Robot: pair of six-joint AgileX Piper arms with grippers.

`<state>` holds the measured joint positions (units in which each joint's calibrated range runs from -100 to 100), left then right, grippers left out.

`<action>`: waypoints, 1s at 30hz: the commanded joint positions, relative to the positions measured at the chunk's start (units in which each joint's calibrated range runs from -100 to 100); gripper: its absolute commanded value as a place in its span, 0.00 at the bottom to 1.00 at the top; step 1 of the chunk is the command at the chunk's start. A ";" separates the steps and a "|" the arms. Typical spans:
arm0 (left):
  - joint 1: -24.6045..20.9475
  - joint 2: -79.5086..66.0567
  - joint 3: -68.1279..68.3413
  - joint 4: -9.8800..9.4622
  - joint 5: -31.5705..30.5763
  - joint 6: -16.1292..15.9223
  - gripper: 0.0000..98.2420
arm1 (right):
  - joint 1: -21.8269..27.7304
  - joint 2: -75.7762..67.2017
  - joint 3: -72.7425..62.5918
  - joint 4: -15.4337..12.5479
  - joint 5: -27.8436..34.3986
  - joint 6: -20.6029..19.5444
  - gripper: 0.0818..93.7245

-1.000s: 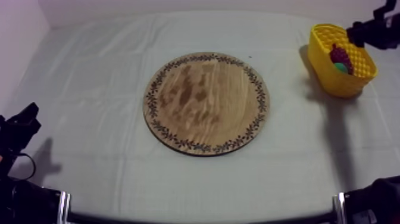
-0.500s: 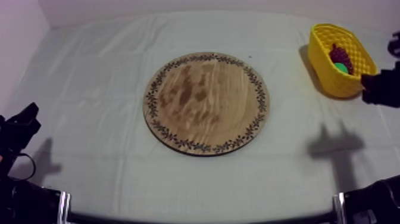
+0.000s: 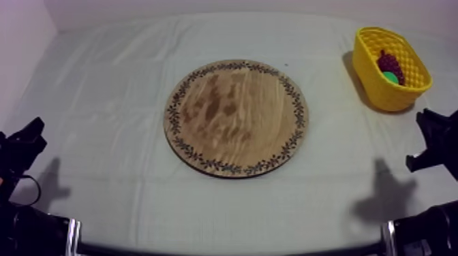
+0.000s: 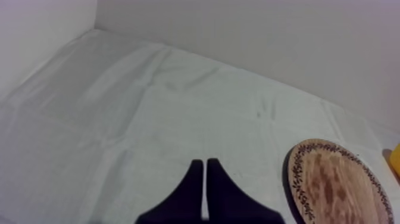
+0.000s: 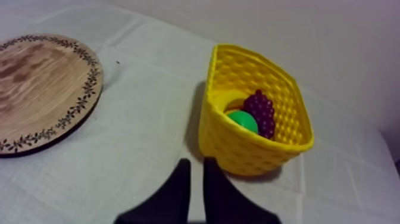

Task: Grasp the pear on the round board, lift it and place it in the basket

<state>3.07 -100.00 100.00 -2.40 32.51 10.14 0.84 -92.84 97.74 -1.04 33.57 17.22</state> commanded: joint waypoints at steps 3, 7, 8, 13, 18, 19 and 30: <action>0.01 0.00 0.00 -0.02 -0.01 -0.01 0.00 | -0.44 -2.30 1.42 -1.66 -0.26 -0.32 0.01; 0.01 0.00 0.00 -0.02 -0.01 -0.01 0.00 | -0.85 -2.70 1.68 -2.24 1.77 -1.79 0.03; 0.01 0.00 0.00 -0.02 -0.01 -0.01 0.00 | -0.96 -2.74 1.73 -2.17 1.98 -2.12 0.03; 0.01 0.00 0.00 -0.02 -0.01 -0.01 0.00 | -1.18 -2.82 1.80 -0.95 2.77 -4.28 0.11; 0.01 0.00 0.00 -0.02 -0.01 -0.01 0.00 | -1.22 -2.83 1.82 -0.74 2.93 -4.81 0.04; 0.01 0.00 0.00 -0.02 -0.01 -0.01 0.00 | -1.22 -2.83 1.82 -0.73 2.94 -4.86 0.03; 0.01 0.00 0.00 -0.02 -0.01 -0.01 0.00 | -1.22 -2.83 1.82 -0.70 2.96 -5.03 0.01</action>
<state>3.07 -100.00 100.00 -2.40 32.51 10.14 -0.38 -95.63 99.52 -1.74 36.64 12.15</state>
